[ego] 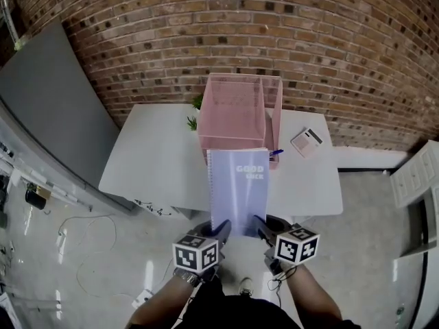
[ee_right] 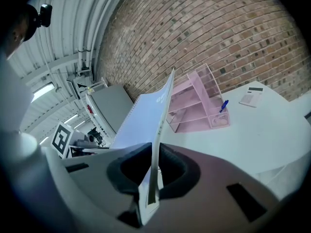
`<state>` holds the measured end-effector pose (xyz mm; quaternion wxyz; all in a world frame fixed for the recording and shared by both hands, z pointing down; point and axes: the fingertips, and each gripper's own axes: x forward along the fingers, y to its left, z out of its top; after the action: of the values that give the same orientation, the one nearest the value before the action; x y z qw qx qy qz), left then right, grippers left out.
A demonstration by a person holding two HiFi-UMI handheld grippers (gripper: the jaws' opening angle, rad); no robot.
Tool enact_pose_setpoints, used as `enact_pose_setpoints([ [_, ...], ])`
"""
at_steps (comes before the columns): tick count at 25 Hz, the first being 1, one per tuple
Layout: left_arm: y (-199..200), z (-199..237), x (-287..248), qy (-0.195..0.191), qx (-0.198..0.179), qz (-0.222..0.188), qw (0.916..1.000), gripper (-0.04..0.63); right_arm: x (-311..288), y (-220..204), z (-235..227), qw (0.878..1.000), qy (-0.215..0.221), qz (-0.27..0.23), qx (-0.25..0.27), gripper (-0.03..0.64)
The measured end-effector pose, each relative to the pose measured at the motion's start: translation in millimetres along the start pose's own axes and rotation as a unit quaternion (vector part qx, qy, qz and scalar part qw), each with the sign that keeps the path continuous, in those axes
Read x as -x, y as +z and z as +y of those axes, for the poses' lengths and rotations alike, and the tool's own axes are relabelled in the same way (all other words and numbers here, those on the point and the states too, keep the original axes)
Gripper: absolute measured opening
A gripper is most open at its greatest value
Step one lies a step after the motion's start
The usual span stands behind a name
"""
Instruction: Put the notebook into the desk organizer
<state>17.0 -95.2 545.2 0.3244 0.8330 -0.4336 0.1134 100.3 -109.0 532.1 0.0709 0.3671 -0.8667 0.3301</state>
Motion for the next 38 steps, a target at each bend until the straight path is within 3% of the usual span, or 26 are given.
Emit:
enact_pose_setpoints([
  [11, 8.9, 71.5, -29.8, -0.047, 0.017, 0.057, 0.9971, 0.055, -70.4, -8.7, -20.1, 0.996, -0.051, 0.021, -0.064, 0.043],
  [23, 19.6, 107.0, -49.4, -0.096, 0.001, 0.097, 0.9906, 0.057, -102.6, -8.6, -29.7, 0.989, -0.091, 0.002, -0.116, 0.043],
  [38, 43.9, 119.5, -69.0, -0.085, 0.015, 0.096, 0.9916, 0.061, -121.9, 16.2, -47.7, 0.989, -0.075, 0.008, -0.129, 0.041],
])
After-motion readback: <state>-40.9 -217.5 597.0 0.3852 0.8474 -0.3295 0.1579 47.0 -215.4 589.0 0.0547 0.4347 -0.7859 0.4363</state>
